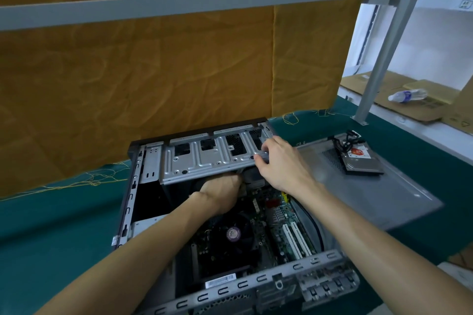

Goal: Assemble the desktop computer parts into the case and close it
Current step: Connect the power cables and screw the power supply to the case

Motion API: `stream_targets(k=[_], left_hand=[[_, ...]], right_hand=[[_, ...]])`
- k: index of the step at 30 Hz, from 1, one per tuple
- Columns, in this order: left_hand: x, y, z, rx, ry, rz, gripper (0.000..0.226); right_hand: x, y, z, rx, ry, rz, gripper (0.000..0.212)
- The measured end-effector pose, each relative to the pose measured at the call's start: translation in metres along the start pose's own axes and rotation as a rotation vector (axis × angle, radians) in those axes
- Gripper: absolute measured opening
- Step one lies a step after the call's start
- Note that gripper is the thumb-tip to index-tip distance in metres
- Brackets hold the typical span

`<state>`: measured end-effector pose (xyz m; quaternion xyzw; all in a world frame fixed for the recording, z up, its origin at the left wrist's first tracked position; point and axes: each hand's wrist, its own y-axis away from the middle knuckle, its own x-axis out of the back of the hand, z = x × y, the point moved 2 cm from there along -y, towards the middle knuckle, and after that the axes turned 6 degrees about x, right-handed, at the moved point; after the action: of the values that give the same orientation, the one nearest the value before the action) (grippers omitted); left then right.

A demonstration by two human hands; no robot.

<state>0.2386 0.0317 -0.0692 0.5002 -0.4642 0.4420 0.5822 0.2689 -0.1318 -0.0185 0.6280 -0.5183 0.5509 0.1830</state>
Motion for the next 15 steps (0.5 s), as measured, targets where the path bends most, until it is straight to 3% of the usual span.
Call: stream_targets(k=[3,7,10,13,15], left_hand=[[0.011,0.016,0.004,-0.025,0.333,-0.039,0.027],[0.025,0.036,0.011,-0.029,1.069,-0.344,0.014],[0.036,0.043,0.009,-0.093,1.222,-0.5,0.018],[0.041,0.045,0.008,-0.114,1.296,-0.532,0.024],[0.041,0.044,0.006,-0.101,1.331,-0.507,0.025]], right_hand=[[0.001,-0.002,0.0,0.002,-0.028,0.006,0.033],[0.001,0.0,0.002,0.007,-0.068,-0.004,0.026],[0.005,0.002,-0.001,0.019,-0.119,0.024,0.017],[0.017,0.009,-0.011,0.166,-0.328,0.251,0.012],[0.018,0.016,-0.019,0.212,-0.576,0.154,0.023]])
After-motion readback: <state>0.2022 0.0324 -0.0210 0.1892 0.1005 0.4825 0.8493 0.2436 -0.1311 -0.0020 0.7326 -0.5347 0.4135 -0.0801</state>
